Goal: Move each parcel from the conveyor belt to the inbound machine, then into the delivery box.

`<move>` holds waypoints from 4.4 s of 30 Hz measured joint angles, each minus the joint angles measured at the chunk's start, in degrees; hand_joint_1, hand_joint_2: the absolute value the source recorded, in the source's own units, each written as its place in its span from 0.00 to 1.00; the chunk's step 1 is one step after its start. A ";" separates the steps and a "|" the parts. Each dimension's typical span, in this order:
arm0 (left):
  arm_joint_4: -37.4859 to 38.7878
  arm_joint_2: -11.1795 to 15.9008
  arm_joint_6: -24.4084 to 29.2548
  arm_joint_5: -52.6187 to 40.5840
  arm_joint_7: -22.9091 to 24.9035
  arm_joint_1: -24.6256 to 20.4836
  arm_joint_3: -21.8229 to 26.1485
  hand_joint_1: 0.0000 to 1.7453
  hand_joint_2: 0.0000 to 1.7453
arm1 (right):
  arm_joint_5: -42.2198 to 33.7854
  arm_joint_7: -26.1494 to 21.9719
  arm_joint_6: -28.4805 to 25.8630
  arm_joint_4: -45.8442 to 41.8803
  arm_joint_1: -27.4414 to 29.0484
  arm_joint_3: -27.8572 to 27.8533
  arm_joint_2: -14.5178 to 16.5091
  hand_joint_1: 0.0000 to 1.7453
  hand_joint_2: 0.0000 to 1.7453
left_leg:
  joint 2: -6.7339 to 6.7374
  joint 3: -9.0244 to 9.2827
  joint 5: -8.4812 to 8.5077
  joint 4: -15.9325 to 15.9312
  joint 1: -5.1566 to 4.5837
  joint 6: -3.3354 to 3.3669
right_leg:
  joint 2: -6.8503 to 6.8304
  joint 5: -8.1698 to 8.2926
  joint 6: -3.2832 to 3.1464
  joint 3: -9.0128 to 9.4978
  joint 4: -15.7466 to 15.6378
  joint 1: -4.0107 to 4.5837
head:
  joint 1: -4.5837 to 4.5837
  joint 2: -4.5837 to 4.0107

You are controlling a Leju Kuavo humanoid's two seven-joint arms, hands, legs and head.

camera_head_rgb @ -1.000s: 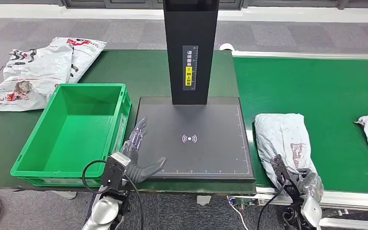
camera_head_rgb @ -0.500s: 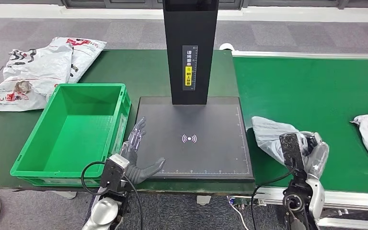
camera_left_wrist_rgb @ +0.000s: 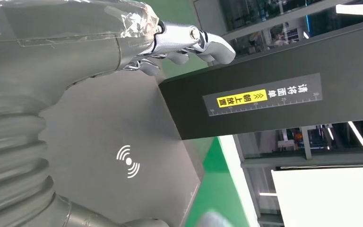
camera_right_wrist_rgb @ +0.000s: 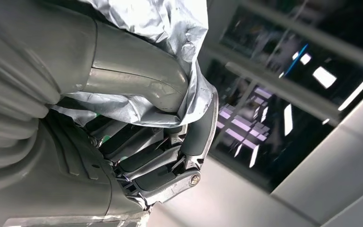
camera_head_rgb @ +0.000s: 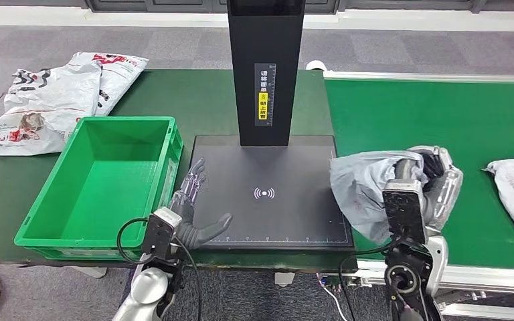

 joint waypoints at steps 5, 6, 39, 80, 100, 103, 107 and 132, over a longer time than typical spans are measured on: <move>0.99 -0.26 0.04 0.29 -0.37 -1.17 0.00 0.00 1.00 | -0.27 -0.06 1.30 0.86 -3.15 5.01 0.08 1.00 1.00 | 0.00 0.01 0.04 0.00 0.02 -0.05 | 0.00 0.01 -0.01 0.00 0.00 0.02 | 0.00 0.00; 1.18 -0.28 0.04 0.36 -0.51 -1.37 0.00 0.00 1.00 | -0.39 -0.12 1.67 1.44 -3.95 6.04 0.12 1.00 1.00 | 0.00 0.01 0.04 0.00 0.02 -0.05 | 0.01 0.01 -0.01 0.00 0.01 0.02 | 0.00 -0.01; 6.67 -1.04 2.21 4.16 -2.05 -5.49 -1.44 0.00 1.00 | -5.62 -0.42 6.37 28.26 -22.39 19.07 6.78 0.00 1.00 | -0.04 -0.01 0.06 0.01 0.03 -0.04 | 0.01 0.03 0.00 -0.01 0.01 0.02 | -0.02 -0.01; 3.73 -0.17 3.26 1.08 -1.72 -1.61 -1.40 0.00 1.00 | -27.58 -12.53 -0.47 -8.09 -7.49 13.28 1.90 0.00 1.00 | -0.01 0.04 0.00 0.01 0.02 -0.02 | 0.06 0.00 0.00 -0.01 0.00 0.02 | -0.01 0.01; 17.84 -1.27 0.14 -19.98 1.89 -10.75 -7.19 0.00 1.00 | -27.03 -12.25 1.97 -10.36 -7.52 12.23 1.99 0.00 1.00 | 0.00 0.07 0.03 0.02 0.01 -0.05 | 0.07 0.03 0.01 0.00 0.00 0.01 | 0.00 0.00; 20.39 -1.79 0.25 -20.14 1.82 -11.91 -7.80 0.00 1.00 | -27.04 -12.23 1.98 -10.36 -7.61 12.23 2.03 0.00 1.00 | 0.00 0.07 0.03 0.02 0.01 -0.05 | 0.08 0.03 0.01 0.00 0.00 0.01 | 0.00 0.01; 22.68 -2.19 0.32 -21.00 1.80 -12.95 -8.25 0.00 1.00 | -27.07 -12.20 2.00 -10.36 -7.63 12.23 2.03 0.00 1.00 | 0.00 0.07 0.03 0.02 0.02 -0.05 | 0.07 0.02 0.00 -0.01 0.00 0.02 | 0.00 0.01; 51.55 -9.20 -0.02 -40.45 11.04 -29.46 -23.76 0.00 1.00 | -26.36 -10.72 3.10 -10.29 -8.60 12.22 3.79 0.00 1.00 | -0.04 0.14 0.04 0.03 -0.01 -0.03 | 0.01 0.05 0.05 0.16 0.00 -0.01 | 0.00 -0.01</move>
